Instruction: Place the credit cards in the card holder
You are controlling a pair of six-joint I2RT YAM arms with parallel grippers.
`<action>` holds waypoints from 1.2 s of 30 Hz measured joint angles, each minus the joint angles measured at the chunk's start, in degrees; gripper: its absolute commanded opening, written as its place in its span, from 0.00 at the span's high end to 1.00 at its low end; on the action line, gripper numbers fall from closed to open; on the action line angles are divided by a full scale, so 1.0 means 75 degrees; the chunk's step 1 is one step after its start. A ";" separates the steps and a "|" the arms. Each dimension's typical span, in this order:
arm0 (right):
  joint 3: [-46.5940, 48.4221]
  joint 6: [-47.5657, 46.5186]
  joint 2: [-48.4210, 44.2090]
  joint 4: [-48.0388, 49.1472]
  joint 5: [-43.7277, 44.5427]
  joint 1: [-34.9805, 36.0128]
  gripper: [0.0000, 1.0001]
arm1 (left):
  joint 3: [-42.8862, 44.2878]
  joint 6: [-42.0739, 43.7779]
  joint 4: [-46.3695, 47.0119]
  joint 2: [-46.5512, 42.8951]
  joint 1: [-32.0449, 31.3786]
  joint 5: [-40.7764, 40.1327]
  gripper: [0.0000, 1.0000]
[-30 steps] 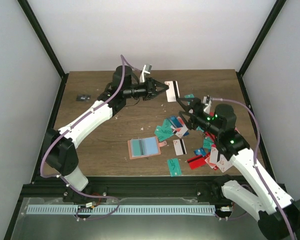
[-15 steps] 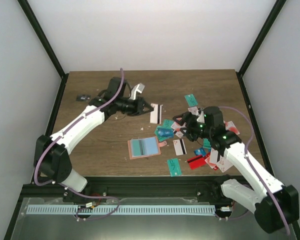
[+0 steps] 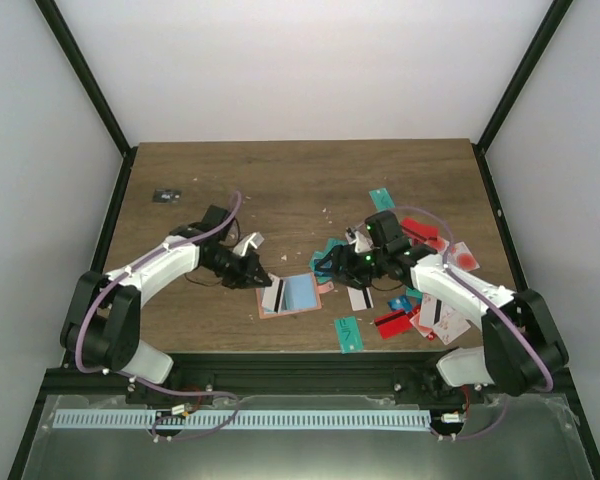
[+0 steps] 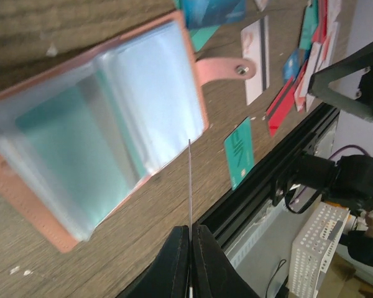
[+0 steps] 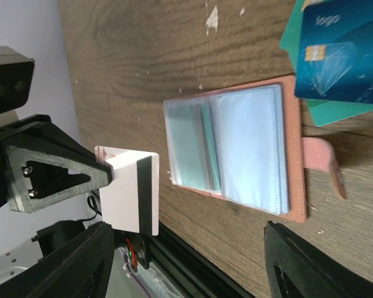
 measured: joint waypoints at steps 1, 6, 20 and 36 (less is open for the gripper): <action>0.0026 -0.0058 0.0114 0.0020 -0.0041 0.0067 0.34 | -0.0152 0.0076 -0.0012 0.0000 0.0044 0.0009 0.96; 0.0230 -0.0265 0.0667 0.0119 -0.0157 0.0379 0.41 | -0.0519 0.0277 0.0038 0.0157 0.0052 0.0017 0.96; 0.0583 -0.0659 0.1649 0.0478 -0.0154 0.0446 0.54 | -0.0583 0.0542 0.0548 0.1288 0.0052 0.0163 0.96; 0.0641 -0.1271 0.2795 0.0571 -0.0219 0.0446 0.64 | -0.0085 0.0507 0.0854 0.1830 0.0052 0.0227 0.96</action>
